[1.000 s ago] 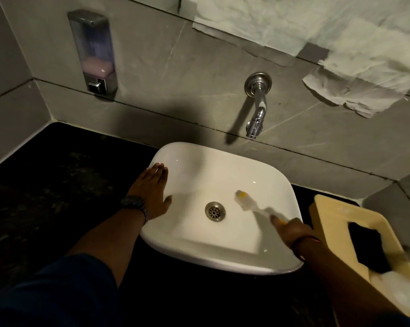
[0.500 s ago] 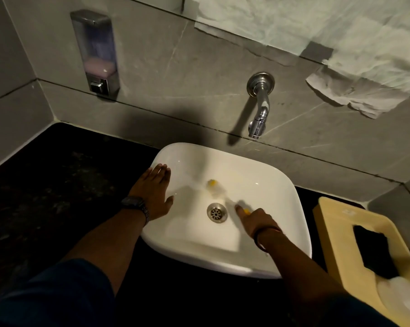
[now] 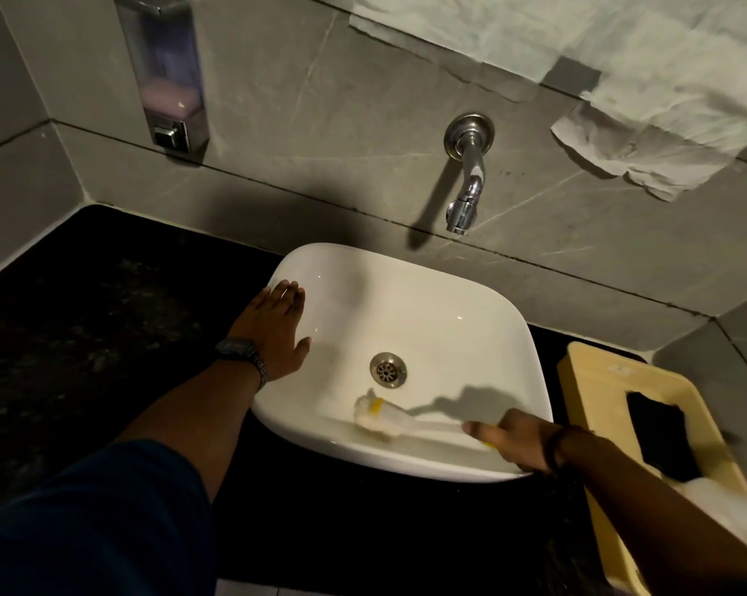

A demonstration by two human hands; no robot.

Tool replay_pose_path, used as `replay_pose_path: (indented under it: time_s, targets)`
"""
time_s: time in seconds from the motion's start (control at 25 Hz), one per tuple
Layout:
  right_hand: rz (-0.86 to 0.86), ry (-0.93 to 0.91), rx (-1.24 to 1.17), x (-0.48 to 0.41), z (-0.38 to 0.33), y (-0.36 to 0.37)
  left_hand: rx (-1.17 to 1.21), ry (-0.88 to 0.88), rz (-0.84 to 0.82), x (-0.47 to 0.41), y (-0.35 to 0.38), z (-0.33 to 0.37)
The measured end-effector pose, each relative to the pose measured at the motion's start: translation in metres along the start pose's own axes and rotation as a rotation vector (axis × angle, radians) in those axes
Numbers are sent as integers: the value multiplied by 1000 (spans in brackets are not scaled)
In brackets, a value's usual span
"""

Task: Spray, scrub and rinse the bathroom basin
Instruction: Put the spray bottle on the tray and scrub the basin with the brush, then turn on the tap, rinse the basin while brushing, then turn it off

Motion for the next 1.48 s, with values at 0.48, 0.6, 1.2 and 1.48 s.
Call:
replay_pose_path:
  time_s: [0.48,0.6,1.2,1.48]
  targets:
    - [430,-3,-96,-36,-52,1,13,7,14,2,1,0]
    - [536,226,-114,-24,3,-27,8,14,13,0,1,2]
    - [352,87,-155,-7,-97,-18,122,67,-102,-3,-20,6]
    - [207,23,-603,26,-53,-65,1365,-55,108,-93,-161,115]
Point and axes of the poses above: each hand's wrist, its own x-axis away from the middle knuckle, its own y-axis out of the palm, z = x × y, the point moved 3 cm from there along -x, towards the middle knuckle, and after that the axes turned 5 degrees about -z, right-handed, at the moved point
